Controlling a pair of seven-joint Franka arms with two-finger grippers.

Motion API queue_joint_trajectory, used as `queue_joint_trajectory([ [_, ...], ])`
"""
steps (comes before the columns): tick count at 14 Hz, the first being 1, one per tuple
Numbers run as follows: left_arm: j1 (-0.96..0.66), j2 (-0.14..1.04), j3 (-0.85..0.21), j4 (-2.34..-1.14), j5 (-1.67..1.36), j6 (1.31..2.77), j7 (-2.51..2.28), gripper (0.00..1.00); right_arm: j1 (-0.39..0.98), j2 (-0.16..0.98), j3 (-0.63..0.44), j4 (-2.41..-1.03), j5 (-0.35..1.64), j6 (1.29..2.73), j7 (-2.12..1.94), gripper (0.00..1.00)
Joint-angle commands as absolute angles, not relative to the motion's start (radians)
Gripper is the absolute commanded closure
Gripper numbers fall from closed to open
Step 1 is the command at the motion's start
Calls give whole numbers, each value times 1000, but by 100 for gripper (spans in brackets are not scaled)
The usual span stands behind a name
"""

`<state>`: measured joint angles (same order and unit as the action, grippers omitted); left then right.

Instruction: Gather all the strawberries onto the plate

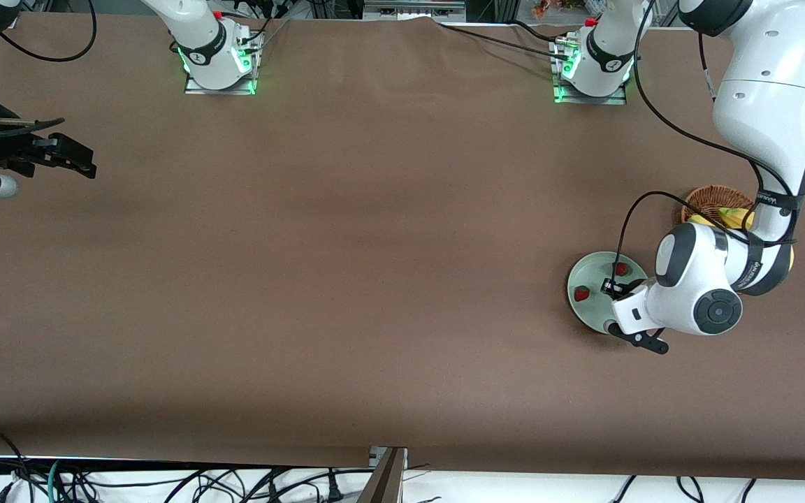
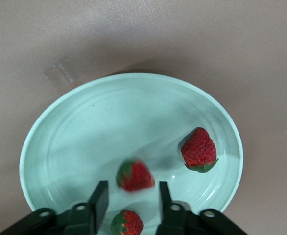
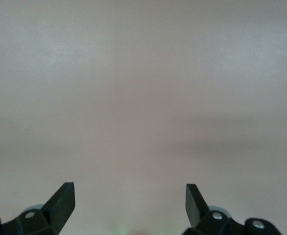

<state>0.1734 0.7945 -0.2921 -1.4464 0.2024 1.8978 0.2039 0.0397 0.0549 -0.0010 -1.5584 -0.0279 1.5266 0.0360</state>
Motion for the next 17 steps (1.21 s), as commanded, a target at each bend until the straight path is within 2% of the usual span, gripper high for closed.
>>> queue_joint_trajectory([
  [1,186,773,-313,-1439,216,1896,224,0,26,55,12,-1548,-43,1525,26,0],
  [3,181,705,-325,-1437,215,1878,221,0,26,55,12,-1548,-44,1522,28,0],
  [7,175,516,-393,-1436,215,1712,36,0,28,54,12,-1548,-44,1523,29,0],
  [11,173,237,-455,-1430,207,1470,-34,0,31,54,14,-1545,-43,1523,28,0],
  [12,178,172,-456,-1411,180,1424,-31,0,31,54,15,-1534,-40,1523,23,0],
  [13,170,93,-431,-1454,148,1422,-66,0,31,54,18,-1532,-40,1522,23,0],
  [17,176,135,-426,-1430,152,1370,-187,0,26,48,21,-1531,-34,1519,31,0],
])
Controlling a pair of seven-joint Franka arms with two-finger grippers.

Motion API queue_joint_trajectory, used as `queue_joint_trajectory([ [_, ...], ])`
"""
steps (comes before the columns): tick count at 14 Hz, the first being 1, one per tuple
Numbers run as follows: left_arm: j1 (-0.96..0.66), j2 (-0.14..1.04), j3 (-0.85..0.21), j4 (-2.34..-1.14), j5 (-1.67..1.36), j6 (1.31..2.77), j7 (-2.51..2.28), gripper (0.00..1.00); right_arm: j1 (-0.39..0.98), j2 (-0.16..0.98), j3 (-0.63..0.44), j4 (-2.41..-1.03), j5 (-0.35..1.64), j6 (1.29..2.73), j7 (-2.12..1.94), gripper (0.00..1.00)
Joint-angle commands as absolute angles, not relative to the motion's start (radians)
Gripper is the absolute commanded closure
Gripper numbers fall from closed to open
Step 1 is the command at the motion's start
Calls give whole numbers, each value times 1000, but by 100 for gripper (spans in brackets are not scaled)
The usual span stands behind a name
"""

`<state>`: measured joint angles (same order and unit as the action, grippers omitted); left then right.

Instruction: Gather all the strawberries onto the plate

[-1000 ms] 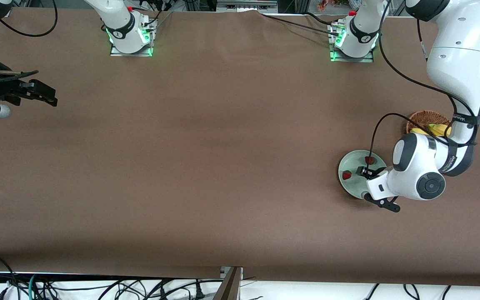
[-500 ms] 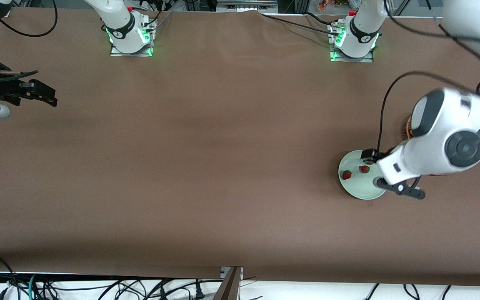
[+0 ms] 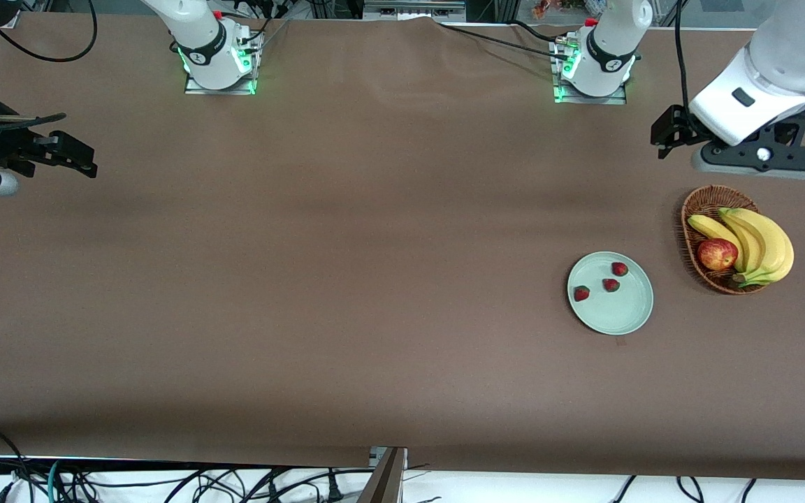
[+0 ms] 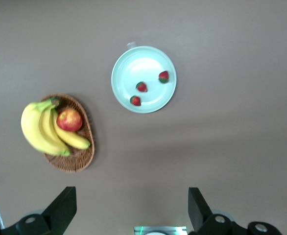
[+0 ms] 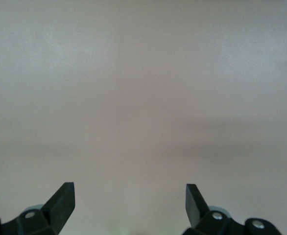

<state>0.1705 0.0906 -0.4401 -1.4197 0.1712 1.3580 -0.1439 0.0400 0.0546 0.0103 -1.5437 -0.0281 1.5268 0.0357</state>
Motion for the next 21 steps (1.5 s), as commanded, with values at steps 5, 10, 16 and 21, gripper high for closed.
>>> queue_joint_trajectory([
  [5,96,115,-276,-1459,134,1471,-173,0,31,54,20,-1532,-29,1516,40,0],
  [10,5,-83,-143,-1755,20,1738,-164,0,37,55,21,-1531,-31,1523,29,0],
  [16,-6,6,-89,-1614,-40,1618,-120,0,34,55,20,-1531,-32,1523,25,0],
  [21,-6,8,-94,-1611,-12,1611,-114,0,35,55,21,-1531,-32,1519,26,0],
])
